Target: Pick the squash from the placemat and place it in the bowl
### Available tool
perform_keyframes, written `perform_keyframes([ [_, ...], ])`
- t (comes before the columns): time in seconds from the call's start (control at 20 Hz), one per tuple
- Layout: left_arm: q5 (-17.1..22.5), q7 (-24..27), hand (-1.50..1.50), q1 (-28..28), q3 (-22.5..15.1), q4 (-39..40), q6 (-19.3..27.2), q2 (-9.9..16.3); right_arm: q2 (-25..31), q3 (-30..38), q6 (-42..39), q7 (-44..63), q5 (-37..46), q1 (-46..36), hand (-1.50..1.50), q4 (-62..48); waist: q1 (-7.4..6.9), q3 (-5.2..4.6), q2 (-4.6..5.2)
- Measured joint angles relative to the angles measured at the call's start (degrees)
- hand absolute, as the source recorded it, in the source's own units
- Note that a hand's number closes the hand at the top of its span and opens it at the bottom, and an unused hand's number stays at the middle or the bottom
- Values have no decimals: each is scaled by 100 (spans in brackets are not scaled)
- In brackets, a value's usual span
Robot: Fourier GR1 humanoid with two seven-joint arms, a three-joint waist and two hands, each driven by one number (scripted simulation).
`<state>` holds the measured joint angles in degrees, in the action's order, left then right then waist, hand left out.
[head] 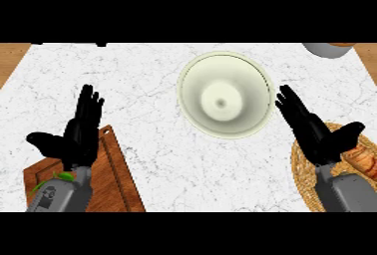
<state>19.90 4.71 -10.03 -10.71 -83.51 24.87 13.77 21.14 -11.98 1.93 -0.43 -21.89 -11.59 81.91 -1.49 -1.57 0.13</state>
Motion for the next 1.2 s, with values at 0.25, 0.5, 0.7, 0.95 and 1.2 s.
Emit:
perform_keyframes([
  [0.25,-436,-83,0,-83,-13,-70,-41,581,1013,-81,-1549,296,-249,-189,150,5,36,124,-15],
  [0.5,-798,-360,0,-213,-99,-112,-173,1151,2419,420,-2154,-283,486,-503,-150,-344,101,161,-26],
  [0.7,-970,-601,0,-292,-147,-178,-224,1379,3278,767,-3384,-1491,532,-391,-150,-711,151,178,-9],
  [0.95,-1039,-842,0,-379,-133,-292,-302,1524,4133,739,-3996,-2524,1415,-443,-150,-687,109,176,-6],
  [1.2,-1138,-972,0,-480,-184,-334,-326,1495,4697,313,-4040,-2495,2307,-687,-150,-208,60,163,0],
])
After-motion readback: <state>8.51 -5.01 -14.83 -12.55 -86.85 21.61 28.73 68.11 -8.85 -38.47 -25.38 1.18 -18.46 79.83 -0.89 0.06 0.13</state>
